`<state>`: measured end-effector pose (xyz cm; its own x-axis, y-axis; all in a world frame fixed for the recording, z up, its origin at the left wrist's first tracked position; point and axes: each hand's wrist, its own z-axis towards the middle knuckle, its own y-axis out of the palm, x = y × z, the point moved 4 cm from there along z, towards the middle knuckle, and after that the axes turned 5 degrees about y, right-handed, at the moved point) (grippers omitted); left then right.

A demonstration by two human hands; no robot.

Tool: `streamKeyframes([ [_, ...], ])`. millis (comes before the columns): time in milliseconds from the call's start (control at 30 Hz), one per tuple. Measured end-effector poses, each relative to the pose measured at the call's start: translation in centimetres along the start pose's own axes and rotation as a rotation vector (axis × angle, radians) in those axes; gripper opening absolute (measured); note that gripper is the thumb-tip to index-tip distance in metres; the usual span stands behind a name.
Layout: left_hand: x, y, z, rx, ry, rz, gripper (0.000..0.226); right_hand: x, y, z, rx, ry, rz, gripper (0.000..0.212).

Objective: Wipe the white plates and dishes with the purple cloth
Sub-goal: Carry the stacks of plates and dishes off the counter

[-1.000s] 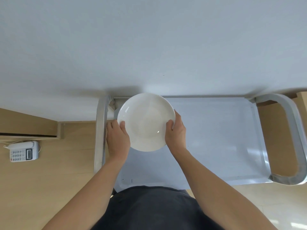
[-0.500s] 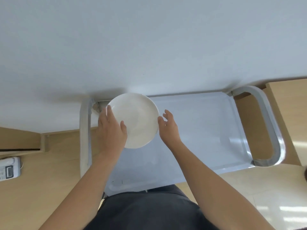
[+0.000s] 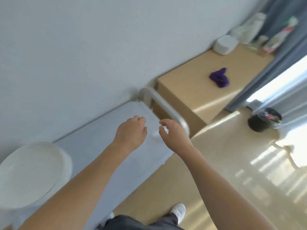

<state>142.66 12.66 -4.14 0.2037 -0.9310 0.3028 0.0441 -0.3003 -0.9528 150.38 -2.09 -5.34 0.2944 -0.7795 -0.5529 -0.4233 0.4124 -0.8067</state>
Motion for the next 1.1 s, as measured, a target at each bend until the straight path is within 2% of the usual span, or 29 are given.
streamKeyframes([
  [100,11.4,0.5,6.2,-0.064,0.150,0.052,0.027,7.5,-8.9,0.1,0.037,0.087,-0.077,0.022],
  [233,27.5,0.3,13.6,-0.111,0.354,0.005,0.030,16.0,-22.5,-1.2,0.187,0.196,-0.131,0.033],
  [333,38.3,-0.8,17.8,-0.161,0.470,-0.064,0.028,21.3,-32.1,-2.6,0.271,0.299,-0.175,0.027],
  [433,47.1,-2.5,21.5,-0.186,0.574,-0.126,0.024,25.7,-40.0,-3.9,0.368,0.375,-0.189,0.020],
  [533,53.7,-3.3,24.8,-0.175,0.632,-0.139,0.021,29.9,-45.0,-4.2,0.448,0.424,-0.197,0.027],
  [667,59.5,-3.0,29.3,-0.135,0.672,-0.143,0.017,34.6,-49.1,-2.3,0.518,0.470,-0.209,0.029],
  [800,62.5,-2.9,35.1,-0.080,0.705,-0.149,0.016,36.8,-52.9,2.4,0.542,0.412,-0.240,0.030],
  [1000,62.7,-3.5,46.4,-0.040,0.651,-0.178,0.017,38.2,-57.9,13.9,0.501,0.318,-0.269,0.026],
  [1100,61.5,-2.3,51.7,-0.065,0.581,-0.162,0.016,39.0,-58.9,19.2,0.473,0.286,-0.260,0.032],
])
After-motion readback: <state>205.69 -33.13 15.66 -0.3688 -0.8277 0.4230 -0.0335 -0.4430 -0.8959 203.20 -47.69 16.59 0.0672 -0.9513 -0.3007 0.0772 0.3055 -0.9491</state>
